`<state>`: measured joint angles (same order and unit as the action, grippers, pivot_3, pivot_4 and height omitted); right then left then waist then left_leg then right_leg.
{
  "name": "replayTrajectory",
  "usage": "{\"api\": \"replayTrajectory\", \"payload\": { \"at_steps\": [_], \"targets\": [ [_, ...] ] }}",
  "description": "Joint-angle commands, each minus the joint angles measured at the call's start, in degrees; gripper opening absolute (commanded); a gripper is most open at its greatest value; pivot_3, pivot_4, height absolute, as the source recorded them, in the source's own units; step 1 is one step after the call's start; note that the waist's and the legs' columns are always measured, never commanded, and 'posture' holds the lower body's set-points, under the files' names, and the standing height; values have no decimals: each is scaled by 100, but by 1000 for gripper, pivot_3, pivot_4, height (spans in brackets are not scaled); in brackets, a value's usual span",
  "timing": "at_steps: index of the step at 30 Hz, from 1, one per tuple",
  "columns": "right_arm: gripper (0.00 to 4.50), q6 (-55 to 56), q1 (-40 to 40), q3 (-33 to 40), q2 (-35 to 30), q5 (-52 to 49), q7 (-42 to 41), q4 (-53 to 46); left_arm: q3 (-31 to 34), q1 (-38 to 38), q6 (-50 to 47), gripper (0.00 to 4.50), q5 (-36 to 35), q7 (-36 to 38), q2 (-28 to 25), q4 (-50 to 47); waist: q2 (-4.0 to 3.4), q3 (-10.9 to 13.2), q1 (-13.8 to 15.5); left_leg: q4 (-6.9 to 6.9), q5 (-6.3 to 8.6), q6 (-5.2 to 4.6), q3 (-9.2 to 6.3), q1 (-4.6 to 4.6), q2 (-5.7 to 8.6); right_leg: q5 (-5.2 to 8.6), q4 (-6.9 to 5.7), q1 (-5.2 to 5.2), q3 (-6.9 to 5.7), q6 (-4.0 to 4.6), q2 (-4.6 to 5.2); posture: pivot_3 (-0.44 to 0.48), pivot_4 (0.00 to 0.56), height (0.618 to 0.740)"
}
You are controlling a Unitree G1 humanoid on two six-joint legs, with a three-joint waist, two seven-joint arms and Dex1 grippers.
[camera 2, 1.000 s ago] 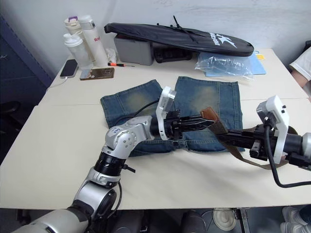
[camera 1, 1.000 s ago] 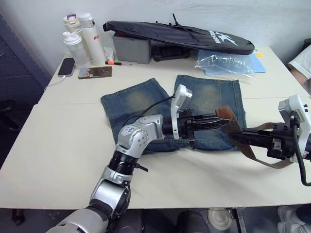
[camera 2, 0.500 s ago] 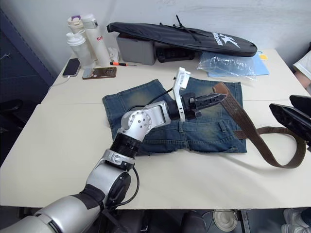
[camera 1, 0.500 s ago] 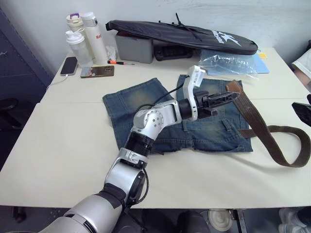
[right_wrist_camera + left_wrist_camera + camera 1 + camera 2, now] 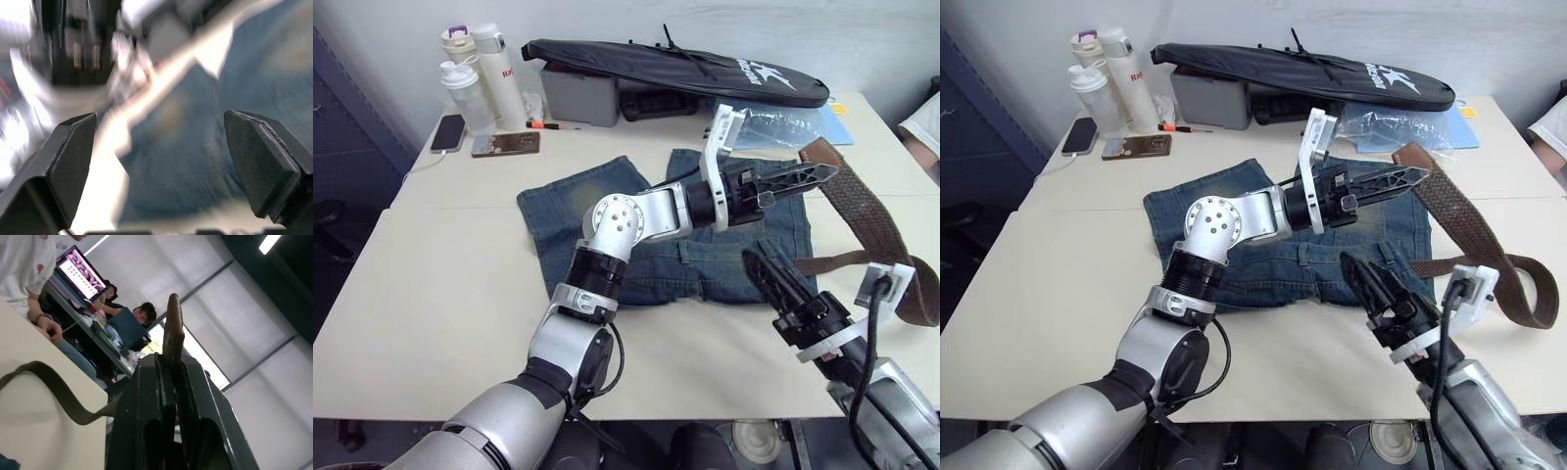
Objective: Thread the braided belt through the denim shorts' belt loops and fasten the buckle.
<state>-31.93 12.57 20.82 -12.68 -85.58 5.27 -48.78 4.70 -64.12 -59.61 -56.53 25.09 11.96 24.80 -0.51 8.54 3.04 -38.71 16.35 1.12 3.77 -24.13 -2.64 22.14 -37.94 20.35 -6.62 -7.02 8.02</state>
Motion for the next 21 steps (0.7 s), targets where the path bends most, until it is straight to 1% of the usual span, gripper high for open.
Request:
{"api": "replayTrajectory", "payload": {
  "at_steps": [1,4,7,11,15,21],
  "targets": [
    [4407,783,-159,-78,435,82,-410,-6,-28,354,-73,0,-212,-171,731,-401,-4,-2,-18,-1,0,0,0,1,0,0,-2,0,0,0,-1,0,150,645],
    [4407,1238,-302,-136,769,135,-519,119,-32,471,-59,0,-255,-281,721,-495,-6,-3,-24,-4,0,-1,1,1,-3,0,-5,3,3,0,-3,0,150,645],
    [4407,1518,-399,-226,928,234,-611,206,-34,530,-6,0,-267,-389,718,-510,-10,-6,-32,-5,0,-1,5,0,-4,0,-9,10,9,0,-4,0,150,645],
    [4407,1886,-428,-240,1029,336,-732,198,-104,586,14,0,-272,-436,691,-534,-11,-7,-24,-6,0,-1,9,-2,-4,0,-12,15,13,1,-3,0,150,645],
    [4407,2285,-496,-233,1143,651,-875,205,-338,754,-107,0,-163,-400,566,-563,-12,-7,-25,-6,0,-2,11,-2,-4,0,-13,17,16,1,-4,0,150,645],
    [4407,2417,-318,-271,1097,709,-968,271,-387,768,-27,0,-165,-385,470,-530,-14,-8,-20,-10,0,-2,13,-3,-4,1,-20,21,20,2,-3,0,150,645]
  ]
}}
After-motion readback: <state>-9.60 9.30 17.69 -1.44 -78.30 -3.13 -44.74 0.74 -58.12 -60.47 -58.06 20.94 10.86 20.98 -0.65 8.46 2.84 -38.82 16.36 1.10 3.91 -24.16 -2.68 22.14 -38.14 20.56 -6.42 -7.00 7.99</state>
